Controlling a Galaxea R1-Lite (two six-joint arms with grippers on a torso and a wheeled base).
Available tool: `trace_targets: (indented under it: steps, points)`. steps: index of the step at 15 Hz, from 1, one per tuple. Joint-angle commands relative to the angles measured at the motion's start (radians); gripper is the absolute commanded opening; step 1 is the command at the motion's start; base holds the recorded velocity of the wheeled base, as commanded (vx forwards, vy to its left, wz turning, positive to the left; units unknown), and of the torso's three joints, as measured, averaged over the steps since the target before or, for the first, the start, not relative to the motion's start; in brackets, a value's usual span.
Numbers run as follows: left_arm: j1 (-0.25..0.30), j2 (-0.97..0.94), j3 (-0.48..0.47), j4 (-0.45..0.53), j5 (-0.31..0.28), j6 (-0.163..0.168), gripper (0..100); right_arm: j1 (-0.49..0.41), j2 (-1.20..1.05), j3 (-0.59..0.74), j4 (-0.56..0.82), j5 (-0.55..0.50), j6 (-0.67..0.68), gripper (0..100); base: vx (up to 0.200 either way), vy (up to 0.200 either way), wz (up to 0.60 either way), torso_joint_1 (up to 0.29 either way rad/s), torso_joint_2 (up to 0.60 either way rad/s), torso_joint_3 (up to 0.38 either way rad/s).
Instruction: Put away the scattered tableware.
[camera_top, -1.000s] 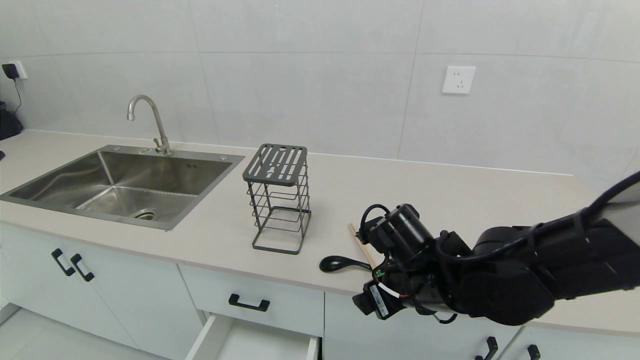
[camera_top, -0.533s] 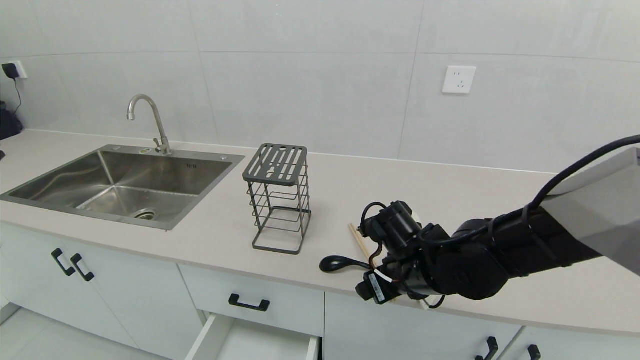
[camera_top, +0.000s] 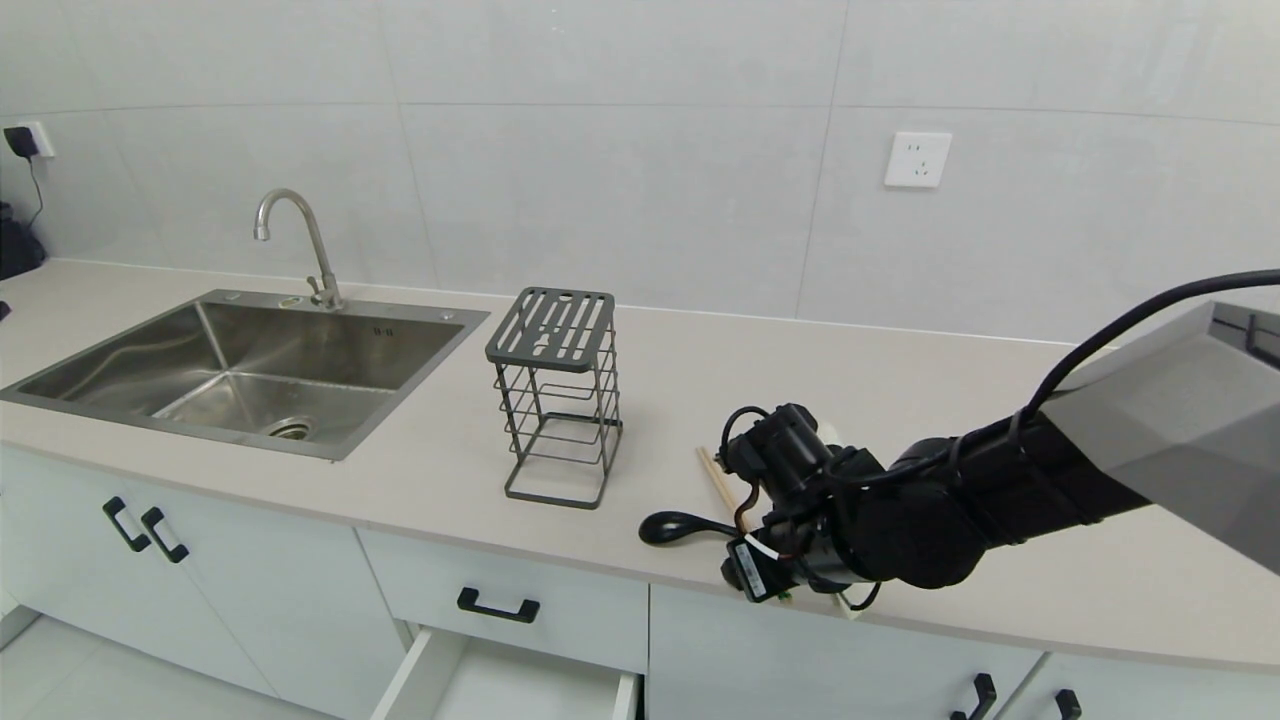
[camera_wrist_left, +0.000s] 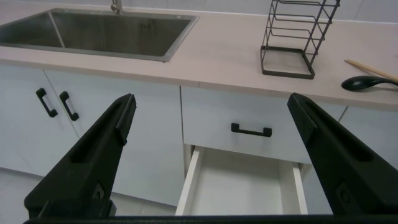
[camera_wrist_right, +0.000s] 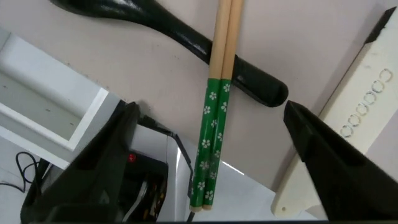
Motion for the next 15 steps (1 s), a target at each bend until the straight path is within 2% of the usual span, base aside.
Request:
trace_targets:
  steps: [1, 3, 8, 15]
  points:
    - [0.0, 0.001, 0.0, 0.0, 0.0, 0.0, 100, -0.014, 0.005, -0.008, 0.0, -0.003, 0.0, 0, 0.0, 0.0, 0.0, 0.0, 0.0, 0.0]
    - [0.0, 0.001, 0.0, 0.0, 0.0, 0.0, 100, -0.026, 0.004, -0.008, 0.002, -0.05, 0.0, 0, 0.0, 0.0, 0.0, 0.0, 0.0, 0.0]
    - [0.0, 0.001, 0.0, 0.0, 0.0, -0.005, 100, -0.072, -0.016, -0.011, 0.0, -0.056, -0.001, 0, 0.0, 0.0, 0.0, 0.0, 0.0, 0.0]
    - [0.0, 0.001, 0.0, 0.0, -0.001, -0.002, 100, -0.037, -0.14, -0.005, 0.0, -0.075, -0.006, 0, 0.0, 0.0, 0.0, 0.0, 0.0, 0.0]
